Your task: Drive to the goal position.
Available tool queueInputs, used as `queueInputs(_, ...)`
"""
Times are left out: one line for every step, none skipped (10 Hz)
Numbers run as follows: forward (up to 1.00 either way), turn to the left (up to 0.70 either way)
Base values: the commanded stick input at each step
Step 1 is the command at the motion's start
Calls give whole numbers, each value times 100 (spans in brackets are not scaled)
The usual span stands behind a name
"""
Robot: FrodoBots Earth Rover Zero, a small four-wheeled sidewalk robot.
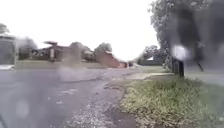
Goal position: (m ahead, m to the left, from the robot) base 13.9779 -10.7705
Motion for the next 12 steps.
queueInputs(70,35)
queueInputs(70,35)
queueInputs(70,35)
queueInputs(70,35)
queueInputs(70,35)
queueInputs(70,35)
queueInputs(70,22)
queueInputs(70,0)
queueInputs(70,0)
queueInputs(70,0)
queueInputs(70,0)
queueInputs(70,0)
